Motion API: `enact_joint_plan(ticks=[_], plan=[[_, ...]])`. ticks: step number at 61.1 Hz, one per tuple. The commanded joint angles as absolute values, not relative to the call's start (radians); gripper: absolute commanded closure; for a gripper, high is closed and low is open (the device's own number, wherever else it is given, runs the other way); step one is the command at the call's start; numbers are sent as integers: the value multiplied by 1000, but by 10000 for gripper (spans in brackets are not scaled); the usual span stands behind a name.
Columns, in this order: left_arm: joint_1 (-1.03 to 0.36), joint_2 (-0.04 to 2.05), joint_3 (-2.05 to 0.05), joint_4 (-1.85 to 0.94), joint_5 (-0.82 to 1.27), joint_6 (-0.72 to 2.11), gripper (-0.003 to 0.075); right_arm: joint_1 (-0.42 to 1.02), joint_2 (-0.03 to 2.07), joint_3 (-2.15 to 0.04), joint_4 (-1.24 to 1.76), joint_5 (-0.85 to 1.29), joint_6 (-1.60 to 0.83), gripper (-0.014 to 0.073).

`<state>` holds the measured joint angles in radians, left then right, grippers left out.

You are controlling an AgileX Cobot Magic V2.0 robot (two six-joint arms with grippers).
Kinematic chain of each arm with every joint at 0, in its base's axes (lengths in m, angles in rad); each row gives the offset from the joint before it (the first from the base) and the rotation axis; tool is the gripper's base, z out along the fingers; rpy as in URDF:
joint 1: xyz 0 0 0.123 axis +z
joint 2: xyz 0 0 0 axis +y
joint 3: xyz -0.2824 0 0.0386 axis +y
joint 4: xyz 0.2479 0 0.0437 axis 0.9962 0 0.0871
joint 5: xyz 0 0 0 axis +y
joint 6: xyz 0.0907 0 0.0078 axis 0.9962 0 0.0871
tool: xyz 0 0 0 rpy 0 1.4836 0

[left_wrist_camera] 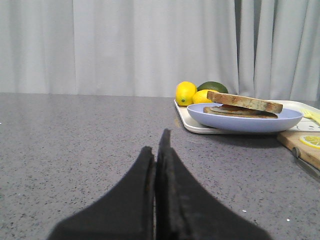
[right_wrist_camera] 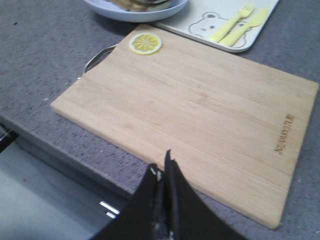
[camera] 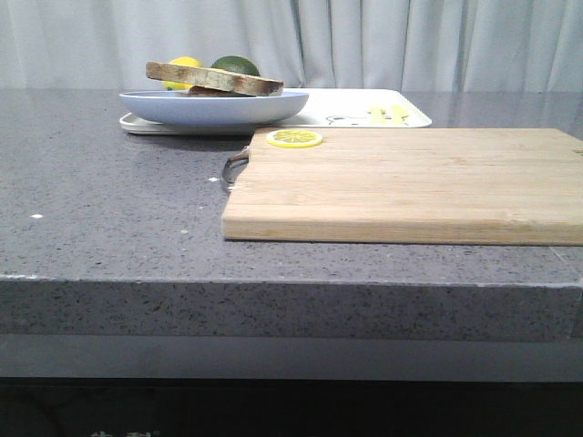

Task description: Place bread and move sandwich to tray

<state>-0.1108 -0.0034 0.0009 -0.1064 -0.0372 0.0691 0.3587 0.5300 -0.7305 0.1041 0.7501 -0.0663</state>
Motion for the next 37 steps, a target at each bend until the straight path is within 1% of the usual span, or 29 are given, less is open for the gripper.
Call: enact_joint_plan(ticks=[1,12,21,27,37], plan=[[-108,-25,7,-115,-118,58,738,265,481,-680,89,577,-69,713],[-108,-25,7,-115,-118,58,738,99,293,-429,66,301,-79,713],[-108,-25,7,-115,-118,58,738,17,135,-242,44,162,-79,713],[-108,-25,7,-115,-118,58,738,-11,54,-133,44,94,-79,713],[-108,-25,7,-115,-118,58,738,-10,-29,-19,44,22,-79,713]])
